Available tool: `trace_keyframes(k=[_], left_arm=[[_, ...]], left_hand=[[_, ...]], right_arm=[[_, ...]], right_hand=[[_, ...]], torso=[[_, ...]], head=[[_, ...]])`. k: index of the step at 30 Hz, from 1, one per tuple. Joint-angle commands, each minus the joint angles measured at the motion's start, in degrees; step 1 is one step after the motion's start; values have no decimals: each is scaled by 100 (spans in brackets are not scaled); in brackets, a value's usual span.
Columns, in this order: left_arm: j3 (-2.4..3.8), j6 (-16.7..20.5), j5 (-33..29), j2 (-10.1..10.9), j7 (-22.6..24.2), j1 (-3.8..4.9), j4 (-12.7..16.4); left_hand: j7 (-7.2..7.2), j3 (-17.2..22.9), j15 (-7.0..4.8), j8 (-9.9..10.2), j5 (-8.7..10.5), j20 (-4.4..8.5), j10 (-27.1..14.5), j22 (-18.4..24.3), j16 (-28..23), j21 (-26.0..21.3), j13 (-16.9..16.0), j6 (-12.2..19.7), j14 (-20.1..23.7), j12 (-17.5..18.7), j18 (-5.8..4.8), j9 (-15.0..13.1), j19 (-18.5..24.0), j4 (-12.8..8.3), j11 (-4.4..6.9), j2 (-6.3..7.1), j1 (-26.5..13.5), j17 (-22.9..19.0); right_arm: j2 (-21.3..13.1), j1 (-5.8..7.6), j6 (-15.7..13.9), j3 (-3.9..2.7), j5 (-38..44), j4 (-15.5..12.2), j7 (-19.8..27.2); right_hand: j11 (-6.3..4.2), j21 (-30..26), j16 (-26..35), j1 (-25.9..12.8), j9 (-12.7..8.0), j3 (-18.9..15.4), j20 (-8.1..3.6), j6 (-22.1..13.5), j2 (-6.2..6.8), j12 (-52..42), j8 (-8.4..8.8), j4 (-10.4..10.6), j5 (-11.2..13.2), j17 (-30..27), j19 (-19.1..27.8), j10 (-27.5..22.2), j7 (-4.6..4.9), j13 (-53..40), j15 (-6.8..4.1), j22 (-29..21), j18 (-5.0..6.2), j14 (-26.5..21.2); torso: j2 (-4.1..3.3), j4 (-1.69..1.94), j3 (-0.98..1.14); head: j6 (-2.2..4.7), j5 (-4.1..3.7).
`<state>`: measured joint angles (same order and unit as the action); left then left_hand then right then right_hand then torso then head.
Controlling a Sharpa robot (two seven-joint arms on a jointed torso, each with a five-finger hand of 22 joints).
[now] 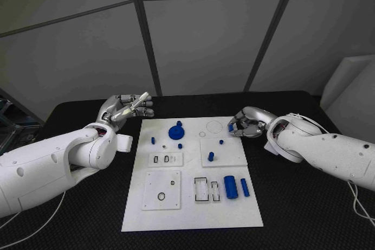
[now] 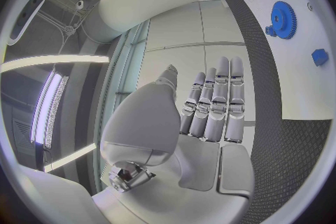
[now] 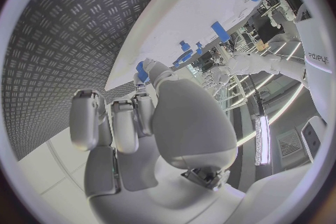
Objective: Assemble the parts on the task board
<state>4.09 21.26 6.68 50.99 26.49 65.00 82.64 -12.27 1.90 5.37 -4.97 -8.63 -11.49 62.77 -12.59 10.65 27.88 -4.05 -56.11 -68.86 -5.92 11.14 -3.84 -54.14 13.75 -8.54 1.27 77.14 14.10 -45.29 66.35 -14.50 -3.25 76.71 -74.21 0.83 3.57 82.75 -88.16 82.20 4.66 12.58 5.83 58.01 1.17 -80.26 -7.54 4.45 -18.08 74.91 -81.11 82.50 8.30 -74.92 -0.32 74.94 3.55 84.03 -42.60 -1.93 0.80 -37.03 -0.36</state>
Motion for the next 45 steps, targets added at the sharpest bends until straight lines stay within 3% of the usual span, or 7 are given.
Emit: trace_keyframes(k=[1, 14, 23, 29, 37, 41, 45], left_arm=[[5, -49, -6, -1, 15, 6, -2], [5, -42, -6, -2, 3, 6, 29], [5, -38, -6, -33, -28, 11, 27], [5, -33, -7, -53, -35, 15, 31], [6, -24, -7, -92, -32, 26, 32], [6, -6, -7, -106, -24, 29, 36], [7, 1, -7, -116, -21, 31, 37]], left_hand=[[-5, -28, 2, 32, 21, 4, 20, -9, -37, 22, -1, -24, 28, 20, -76, 4, 53, -17, -22, -32, 39, 8], [-4, -26, 2, 35, 20, 4, 21, -9, -42, 24, -1, -25, 27, 23, -76, 3, 55, -25, -22, -39, 52, 13], [-4, -26, 2, 36, 20, 4, 22, -10, -45, 25, -1, -26, 26, 24, -76, 3, 55, -27, -22, -41, 56, 15], [-4, -26, 2, 36, 20, 4, 22, -10, -45, 25, -1, -26, 26, 24, -76, 3, 55, -27, -22, -41, 56, 15], [-3, -28, 2, 37, 21, 3, 23, -10, -48, 26, -1, -27, 26, 26, -76, 3, 56, -29, -21, -43, 59, 17], [-3, -28, 2, 37, 21, 3, 23, -10, -48, 26, -1, -27, 26, 26, -76, 3, 56, -29, -21, -43, 59, 17], [-3, -28, 2, 37, 21, 3, 23, -10, -48, 26, -1, -27, 26, 26, -76, 3, 56, -29, -21, -43, 59, 17]], right_arm=[[-56, 9, -210, -5, -148, -192, 44], [-5, 20, -279, -146, -349, -1234, -406], [631, 18, -117, -157, -172, -1240, -793], [1084, 11, -3, -74, 203, -1127, -1062], [1457, -60, 118, 32, 531, -1084, -1454], [1571, -116, 167, 53, 630, -1062, -1541], [1635, -155, 180, 154, 786, -1067, -1586]], right_hand=[[-22, 29, -16, 41, 10, 50, -31, 29, -14, -42, -17, -4, 13, 1195, -28, 7, 1, -588, -44, 78, -47, 522], [-29, 78, -26, -56, 8, 159, -34, 65, 32, -67, -35, 4, 103, 1212, -86, 34, -11, -611, -47, 173, -66, 527], [-41, 71, -9, -36, 7, 249, -42, 80, 46, -45, -43, -52, 145, 1183, -77, 22, -21, -592, -58, 157, -62, 520], [-41, 68, -6, -40, 8, 282, -44, 95, 46, -44, -50, -67, 172, 1178, -74, 23, -23, -593, -59, 153, -61, 519], [-42, 66, -2, -52, 8, 297, -46, 100, 59, -52, -52, -77, 180, 1170, -70, 30, -22, -601, -61, 148, -60, 517], [-40, 65, 0, -137, 7, 299, -46, 111, 86, -46, -57, -52, 199, 1167, -69, 26, -22, -597, -59, 147, -60, 516], [-41, 64, -1, -214, 5, 292, -46, 117, 123, -50, -59, -31, 208, 1169, -68, 30, -26, -601, -59, 148, -60, 517]], torso=[[6, 2, -1], [46, 31, -41], [74, 63, -80], [80, 76, -101], [71, 56, -83], [69, 65, -82], [68, 68, -79]], head=[[2, 4], [-10, 53], [-64, 160], [-111, 223], [-166, 383], [-185, 396], [-199, 422]])
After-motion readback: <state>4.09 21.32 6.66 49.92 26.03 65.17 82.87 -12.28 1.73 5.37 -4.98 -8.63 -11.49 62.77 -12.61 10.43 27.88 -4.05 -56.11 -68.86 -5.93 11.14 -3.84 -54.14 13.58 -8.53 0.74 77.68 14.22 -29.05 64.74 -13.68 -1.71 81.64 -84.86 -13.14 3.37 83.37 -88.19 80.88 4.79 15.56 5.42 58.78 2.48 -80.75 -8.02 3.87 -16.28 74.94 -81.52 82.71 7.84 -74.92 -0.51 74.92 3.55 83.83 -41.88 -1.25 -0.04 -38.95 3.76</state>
